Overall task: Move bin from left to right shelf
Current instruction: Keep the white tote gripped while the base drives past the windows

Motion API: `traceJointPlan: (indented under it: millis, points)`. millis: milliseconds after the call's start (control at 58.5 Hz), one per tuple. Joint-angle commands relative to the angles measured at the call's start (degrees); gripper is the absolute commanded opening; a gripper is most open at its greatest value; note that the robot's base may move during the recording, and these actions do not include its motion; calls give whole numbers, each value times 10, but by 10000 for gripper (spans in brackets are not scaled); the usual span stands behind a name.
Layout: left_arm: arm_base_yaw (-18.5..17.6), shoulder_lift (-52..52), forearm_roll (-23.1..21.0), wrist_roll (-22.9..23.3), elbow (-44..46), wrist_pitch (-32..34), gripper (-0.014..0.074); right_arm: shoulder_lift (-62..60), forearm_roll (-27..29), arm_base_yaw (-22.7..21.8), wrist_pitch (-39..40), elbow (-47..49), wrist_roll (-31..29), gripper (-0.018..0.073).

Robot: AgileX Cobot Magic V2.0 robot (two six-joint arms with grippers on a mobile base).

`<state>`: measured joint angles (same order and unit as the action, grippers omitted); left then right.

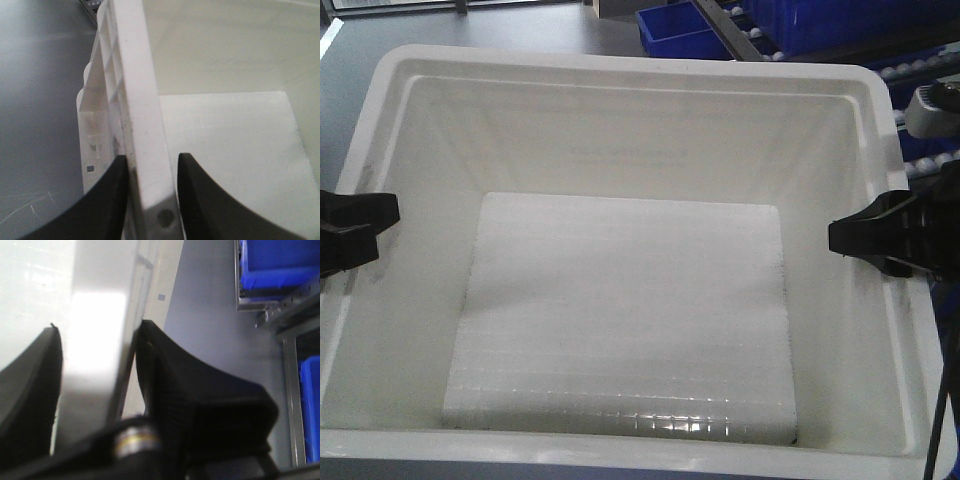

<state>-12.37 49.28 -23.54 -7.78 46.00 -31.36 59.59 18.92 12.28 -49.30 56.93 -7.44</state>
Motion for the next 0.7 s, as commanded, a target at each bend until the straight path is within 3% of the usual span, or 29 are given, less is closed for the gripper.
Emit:
traceJointPlan:
  millis: [0,683]
  points:
    - [-8,-10,-38,-9,27,63,-6,-15,54,3,59,25,-22,-4]
    - [-8,-10,-38,-9,27,60,-6,-15,54,3,60,25,-22,-4]
